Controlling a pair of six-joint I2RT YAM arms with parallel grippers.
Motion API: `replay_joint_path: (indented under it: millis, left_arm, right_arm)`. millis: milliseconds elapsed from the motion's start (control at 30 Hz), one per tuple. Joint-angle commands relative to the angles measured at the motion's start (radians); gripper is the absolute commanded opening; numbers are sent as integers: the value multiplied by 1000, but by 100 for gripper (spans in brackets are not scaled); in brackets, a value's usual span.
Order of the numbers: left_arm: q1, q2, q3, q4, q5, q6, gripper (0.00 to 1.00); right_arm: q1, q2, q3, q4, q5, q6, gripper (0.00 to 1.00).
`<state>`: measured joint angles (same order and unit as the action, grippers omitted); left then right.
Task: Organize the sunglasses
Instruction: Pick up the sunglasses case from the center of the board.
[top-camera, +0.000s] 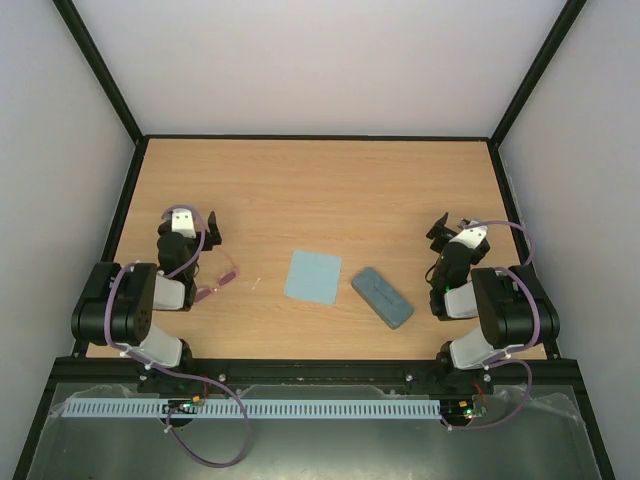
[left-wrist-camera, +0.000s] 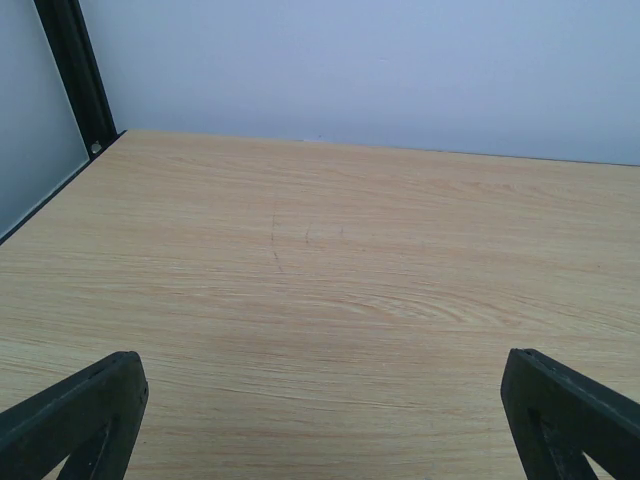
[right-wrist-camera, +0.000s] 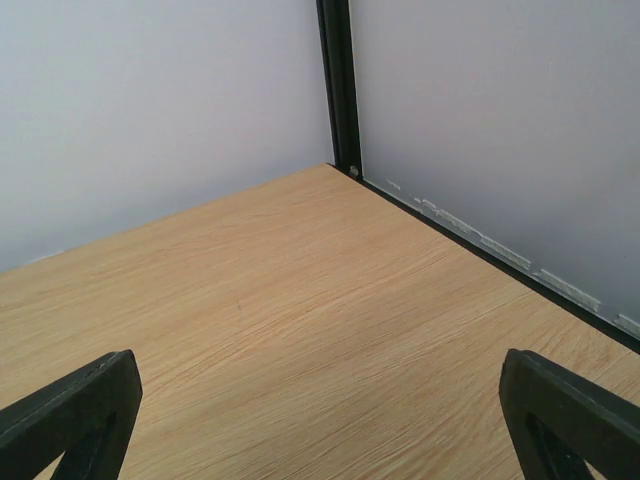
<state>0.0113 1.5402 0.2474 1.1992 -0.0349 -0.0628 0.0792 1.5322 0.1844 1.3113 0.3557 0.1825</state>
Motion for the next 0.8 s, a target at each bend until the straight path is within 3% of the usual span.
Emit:
replay_joint_path:
  millis: [0, 633, 700, 767]
  left_arm:
    - [-1, -4, -4, 53, -2, 10, 99]
    - [-1, -10, -6, 59, -2, 11, 100]
    - [-2, -51, 15, -13, 12, 20, 99]
    - [-8, -147, 72, -191, 13, 21, 100]
  right_arm:
    - [4, 2, 13, 21, 13, -9, 99]
    - [3, 1, 15, 19, 14, -6, 99]
    - [3, -13, 4, 32, 22, -9, 99]
    - [5, -130, 7, -61, 9, -13, 99]
